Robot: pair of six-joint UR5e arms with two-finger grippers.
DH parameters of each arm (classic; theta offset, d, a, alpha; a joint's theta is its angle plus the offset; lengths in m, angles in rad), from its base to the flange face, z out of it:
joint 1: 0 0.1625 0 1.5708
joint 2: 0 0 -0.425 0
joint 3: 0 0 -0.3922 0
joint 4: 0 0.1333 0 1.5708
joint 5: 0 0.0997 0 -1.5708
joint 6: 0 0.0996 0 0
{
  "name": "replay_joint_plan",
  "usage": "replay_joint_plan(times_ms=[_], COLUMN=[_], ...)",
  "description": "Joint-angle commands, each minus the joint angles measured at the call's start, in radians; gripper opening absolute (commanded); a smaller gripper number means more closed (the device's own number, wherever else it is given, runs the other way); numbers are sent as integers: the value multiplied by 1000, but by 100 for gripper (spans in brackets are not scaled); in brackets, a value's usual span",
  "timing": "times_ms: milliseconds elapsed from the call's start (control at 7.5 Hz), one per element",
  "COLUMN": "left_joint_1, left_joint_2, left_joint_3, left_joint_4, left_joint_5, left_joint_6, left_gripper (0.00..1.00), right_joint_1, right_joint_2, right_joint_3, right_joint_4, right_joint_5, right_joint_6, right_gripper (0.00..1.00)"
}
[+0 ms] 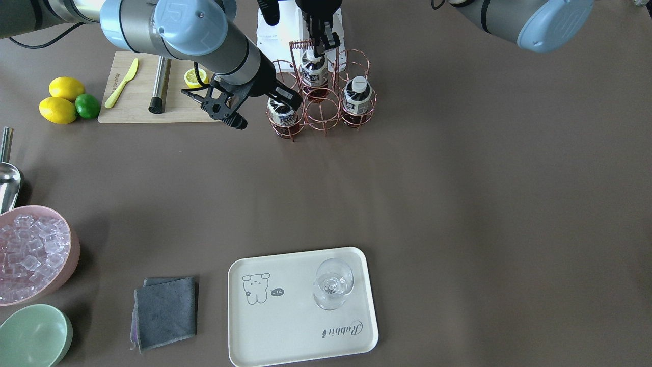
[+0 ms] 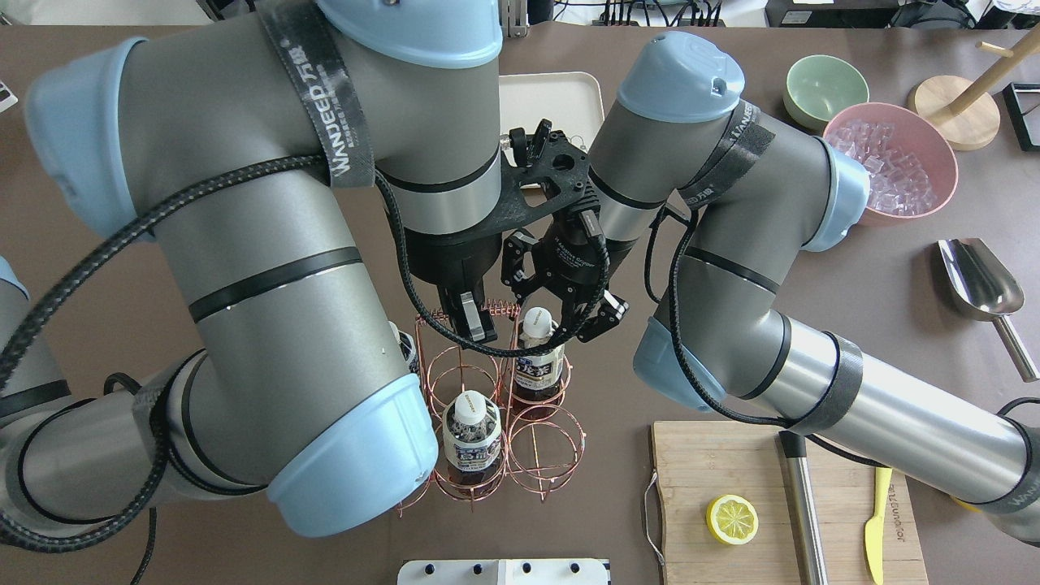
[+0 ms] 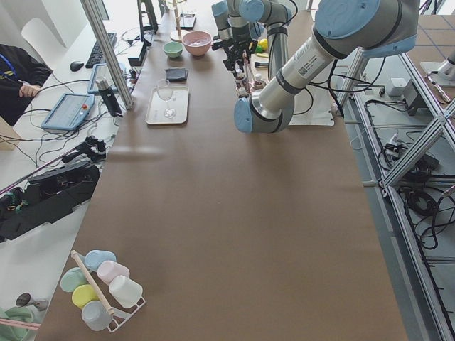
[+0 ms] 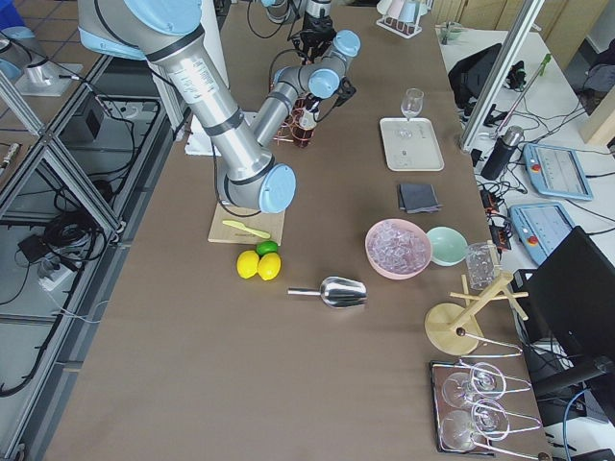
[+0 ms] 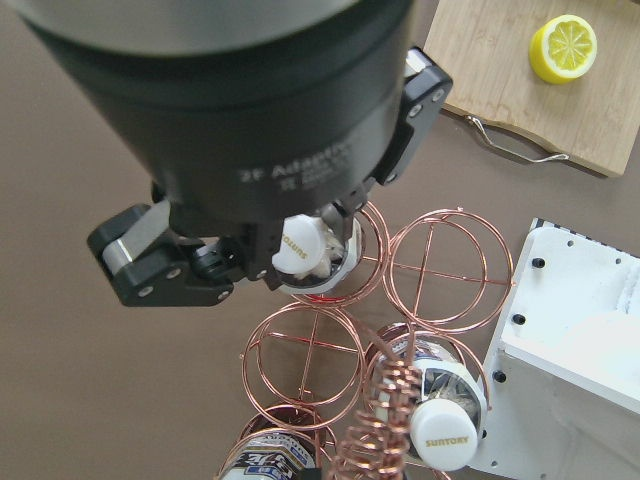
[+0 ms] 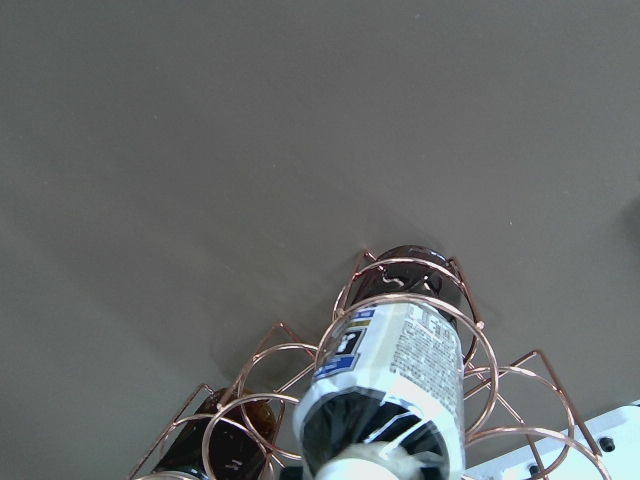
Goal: Take tea from basket to plate
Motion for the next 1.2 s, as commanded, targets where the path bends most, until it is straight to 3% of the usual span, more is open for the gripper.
replay_joint_plan(times_ms=[0,267,667,1067], left_joint_1=[2,3,3,3], left_joint_2=[0,0,-1,-1], left_joint_3=[4,8,10,10], left_joint_4=[-2,-2,-2,-2], left_joint_5=[0,0,0,0], left_joint_6=[0,0,0,2], left_gripper=[0,0,0,0], right_joint_1=[-4,19,157,277], right_joint_2=[2,2,8,71], right_joint_3=[4,12,69,61], right_joint_4=[0,-2,-37,-42], right_joint_5=[0,14,182,308], right_joint_6=[4,7,18,48], right_gripper=[0,0,0,0])
